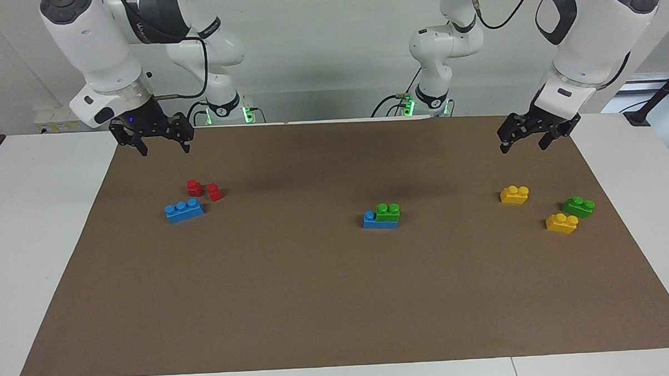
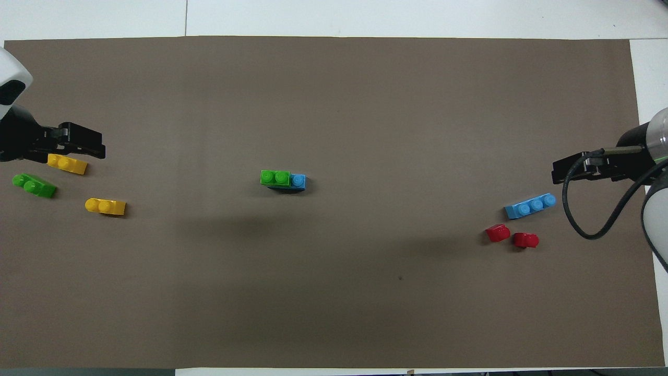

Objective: Remove green block with left arm and hold with right

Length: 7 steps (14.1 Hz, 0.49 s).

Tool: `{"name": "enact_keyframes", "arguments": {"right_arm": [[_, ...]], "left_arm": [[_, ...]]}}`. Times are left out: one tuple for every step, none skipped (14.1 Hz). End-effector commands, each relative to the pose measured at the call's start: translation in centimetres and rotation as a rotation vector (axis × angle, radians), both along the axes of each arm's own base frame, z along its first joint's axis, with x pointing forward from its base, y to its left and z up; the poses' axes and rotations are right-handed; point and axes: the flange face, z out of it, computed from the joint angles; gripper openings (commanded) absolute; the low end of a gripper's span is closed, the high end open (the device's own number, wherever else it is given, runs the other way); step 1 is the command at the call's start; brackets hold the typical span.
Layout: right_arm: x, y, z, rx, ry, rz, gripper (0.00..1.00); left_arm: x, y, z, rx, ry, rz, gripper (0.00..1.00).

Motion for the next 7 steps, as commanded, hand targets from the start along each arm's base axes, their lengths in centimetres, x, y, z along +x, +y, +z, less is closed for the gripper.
{"name": "enact_keyframes", "arguments": {"right_arm": [[-0.1,0.0,0.0,-0.015,-0.001,-0.029,1.00],[-0.1,0.2,0.0,-0.016,-0.001,-0.048,1.00],[-0.2,0.6,0.0,-0.017,-0.001,-0.059,1.00],[-0.3,0.8,-0.1,-0.016,0.003,-0.097,1.00],[-0.3,1.1,-0.2,-0.019,0.001,-0.192,1.00],[-0.2,1.4,-0.3,-0.021,-0.006,-0.284,1.00],[-0.3,3.0,-0.8,0.005,-0.002,-0.356,0.99]], "left_arm": [[-0.8,0.0,0.2,-0.018,-0.015,-0.007,1.00],[-0.8,0.0,0.2,-0.018,-0.015,-0.006,1.00],[-0.8,0.0,0.1,-0.018,-0.013,-0.007,1.00],[-0.8,-0.1,0.2,-0.018,-0.015,-0.007,1.00],[-0.8,-0.1,0.1,-0.018,-0.015,-0.007,1.00],[-0.8,-0.1,0.1,-0.018,-0.015,-0.007,1.00],[-0.8,-0.2,0.1,-0.018,-0.013,-0.007,1.00]]}}
